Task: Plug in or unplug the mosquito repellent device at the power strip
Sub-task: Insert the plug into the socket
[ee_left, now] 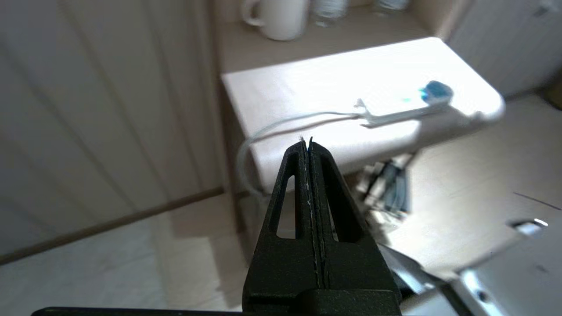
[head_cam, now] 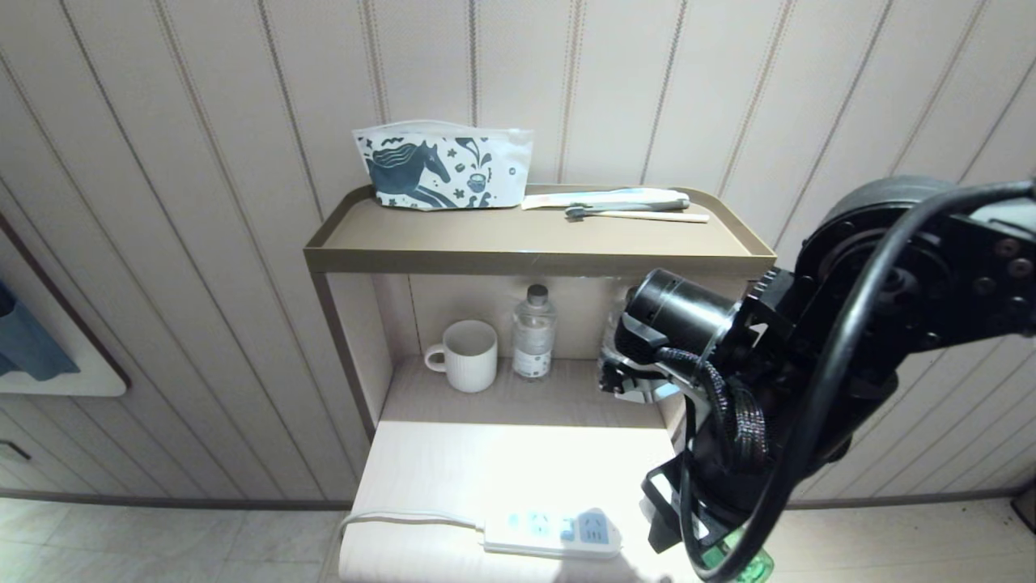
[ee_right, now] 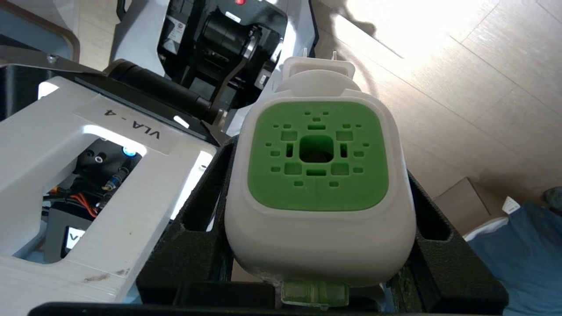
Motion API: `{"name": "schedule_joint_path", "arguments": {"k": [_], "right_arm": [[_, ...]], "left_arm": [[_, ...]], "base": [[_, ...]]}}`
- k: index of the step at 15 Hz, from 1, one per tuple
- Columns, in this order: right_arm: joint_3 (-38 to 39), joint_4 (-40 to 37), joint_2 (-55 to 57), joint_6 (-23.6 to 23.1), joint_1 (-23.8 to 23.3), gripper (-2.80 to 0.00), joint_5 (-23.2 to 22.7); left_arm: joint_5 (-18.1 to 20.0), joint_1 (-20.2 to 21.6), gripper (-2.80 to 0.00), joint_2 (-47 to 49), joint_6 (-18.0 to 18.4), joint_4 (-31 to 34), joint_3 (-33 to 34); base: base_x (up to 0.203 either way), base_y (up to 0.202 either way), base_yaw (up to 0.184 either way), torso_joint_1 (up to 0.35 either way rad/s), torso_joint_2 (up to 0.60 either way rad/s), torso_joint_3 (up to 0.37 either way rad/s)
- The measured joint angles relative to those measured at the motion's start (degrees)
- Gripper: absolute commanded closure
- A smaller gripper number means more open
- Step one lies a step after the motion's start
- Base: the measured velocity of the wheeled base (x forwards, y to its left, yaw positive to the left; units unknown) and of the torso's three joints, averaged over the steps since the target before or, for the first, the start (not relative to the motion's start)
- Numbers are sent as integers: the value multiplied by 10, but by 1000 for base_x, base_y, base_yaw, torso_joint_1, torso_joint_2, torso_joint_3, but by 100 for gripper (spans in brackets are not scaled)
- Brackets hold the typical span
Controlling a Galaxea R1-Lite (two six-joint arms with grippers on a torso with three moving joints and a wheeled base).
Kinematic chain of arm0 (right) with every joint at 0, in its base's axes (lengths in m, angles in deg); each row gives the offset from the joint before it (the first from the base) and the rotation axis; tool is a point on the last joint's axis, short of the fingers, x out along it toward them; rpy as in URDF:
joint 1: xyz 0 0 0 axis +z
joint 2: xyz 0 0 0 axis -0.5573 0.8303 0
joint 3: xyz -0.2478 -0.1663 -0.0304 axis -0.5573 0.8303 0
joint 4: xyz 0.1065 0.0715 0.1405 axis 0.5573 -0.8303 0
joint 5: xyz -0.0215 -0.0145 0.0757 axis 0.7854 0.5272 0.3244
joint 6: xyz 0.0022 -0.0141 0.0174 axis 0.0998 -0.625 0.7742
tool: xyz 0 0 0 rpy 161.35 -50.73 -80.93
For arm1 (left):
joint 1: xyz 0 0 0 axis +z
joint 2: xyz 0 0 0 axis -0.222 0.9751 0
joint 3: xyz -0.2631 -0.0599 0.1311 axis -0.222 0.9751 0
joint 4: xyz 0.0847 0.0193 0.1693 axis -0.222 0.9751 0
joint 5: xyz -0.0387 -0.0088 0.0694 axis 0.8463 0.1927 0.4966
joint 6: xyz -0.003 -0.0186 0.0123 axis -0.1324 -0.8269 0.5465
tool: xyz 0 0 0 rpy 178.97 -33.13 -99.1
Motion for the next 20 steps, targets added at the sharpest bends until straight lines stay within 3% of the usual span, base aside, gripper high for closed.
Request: {"name": "schedule_joint_path", "arguments": {"k": [2,4,5,10,12,18,20], "right_arm": [[-6,0,1,0,1,0,2],[-8,2,2,0,1,0,2],[-8,3,1,0,1,0,2],[-17,0,2,0,16,0,2],[-31,-6,7,-1,20,0,2],[-153,-146,66,7,31,0,-4],[-175,-156,94,15,33,0,-17]], "left_arm": [[-104,3,0,-58,6,35,-8],[-215,8,0,-93,4,22,4],[-226,10,0,-103,9,3,18],[-221,12,0,-119,6,-8,32],[-222,12,0,-120,-16,-9,33],[-223,12,0,-121,-21,-9,33],[-223,12,0,-121,-21,-9,33]], "base": [[0,0,0,0,0,0],[0,0,0,0,0,0],[0,0,0,0,0,0],[0,0,0,0,0,0],[0,0,0,0,0,0],[0,0,0,0,0,0],[0,0,0,0,0,0]]}}
